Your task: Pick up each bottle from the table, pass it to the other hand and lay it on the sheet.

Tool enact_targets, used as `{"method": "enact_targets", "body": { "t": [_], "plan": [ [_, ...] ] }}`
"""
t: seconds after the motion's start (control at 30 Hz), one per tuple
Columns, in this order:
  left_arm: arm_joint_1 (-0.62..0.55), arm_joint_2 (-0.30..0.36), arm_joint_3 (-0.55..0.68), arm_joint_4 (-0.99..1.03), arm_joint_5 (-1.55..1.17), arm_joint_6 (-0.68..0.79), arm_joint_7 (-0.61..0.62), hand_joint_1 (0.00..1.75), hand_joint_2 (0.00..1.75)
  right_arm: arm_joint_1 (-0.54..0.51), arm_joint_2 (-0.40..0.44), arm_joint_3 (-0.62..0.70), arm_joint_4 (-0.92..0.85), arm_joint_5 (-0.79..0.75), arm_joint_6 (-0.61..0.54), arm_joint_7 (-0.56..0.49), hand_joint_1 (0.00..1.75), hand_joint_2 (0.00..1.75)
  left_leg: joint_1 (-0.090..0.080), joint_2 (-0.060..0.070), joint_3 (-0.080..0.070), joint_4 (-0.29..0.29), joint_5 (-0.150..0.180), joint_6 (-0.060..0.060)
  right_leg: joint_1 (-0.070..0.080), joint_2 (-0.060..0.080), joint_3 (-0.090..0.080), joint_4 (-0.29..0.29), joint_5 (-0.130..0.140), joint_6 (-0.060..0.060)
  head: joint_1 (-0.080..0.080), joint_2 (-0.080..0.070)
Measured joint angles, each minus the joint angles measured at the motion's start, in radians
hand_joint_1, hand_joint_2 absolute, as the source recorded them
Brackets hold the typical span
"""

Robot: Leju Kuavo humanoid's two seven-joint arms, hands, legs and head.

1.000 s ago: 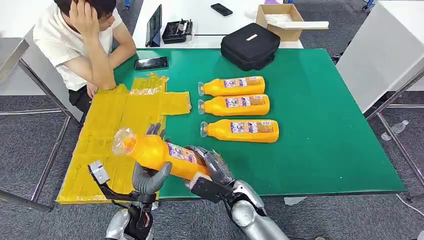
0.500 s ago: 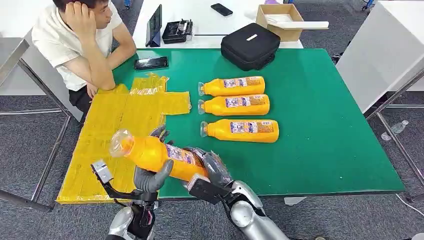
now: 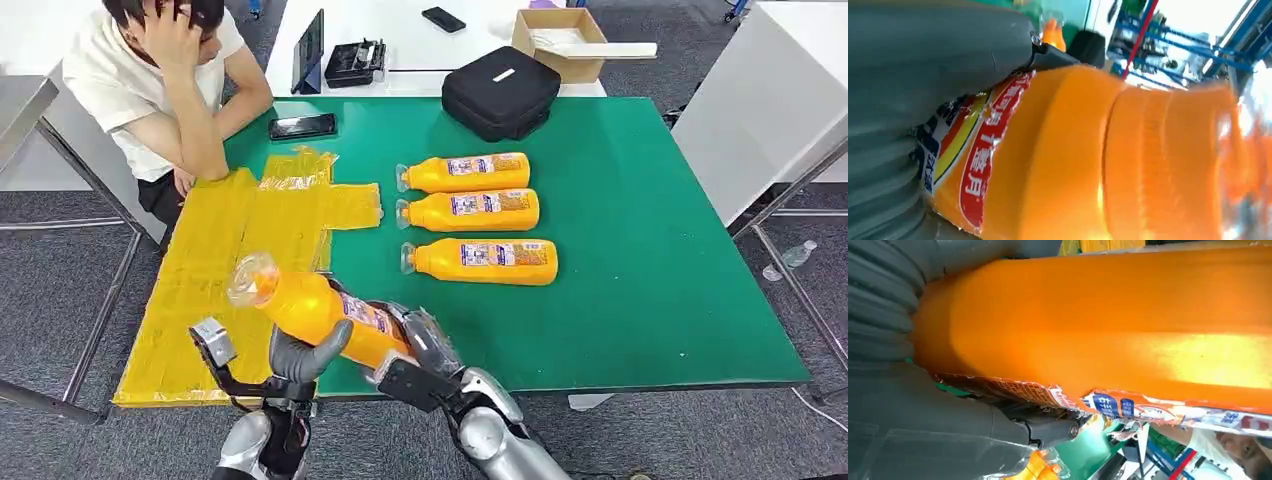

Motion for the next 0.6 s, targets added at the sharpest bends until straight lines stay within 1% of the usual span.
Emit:
{"method": "enact_targets", "body": {
  "t": [0.33, 0.6],
  "plan": [
    [0.0, -0.002, 0.026, -0.059, -0.062, 0.055, 0.026, 1.75, 1.75, 0.037, 0.081, -0.042, 0.022, -0.05, -0.006, -0.016, 0.0, 1.75, 0.0, 0.0, 0.0, 0.0, 0.0, 0.0, 0.0, 0.0, 0.0, 0.0, 0.0, 0.0, 0.0, 0.0],
    [0.0, -0.004, 0.047, -0.084, -0.088, 0.073, 0.031, 1.75, 1.75, 0.043, 0.11, -0.067, 0.036, -0.043, -0.021, -0.02, 0.0, 1.75, 0.0, 0.0, 0.0, 0.0, 0.0, 0.0, 0.0, 0.0, 0.0, 0.0, 0.0, 0.0, 0.001, 0.0]
  ]
}}
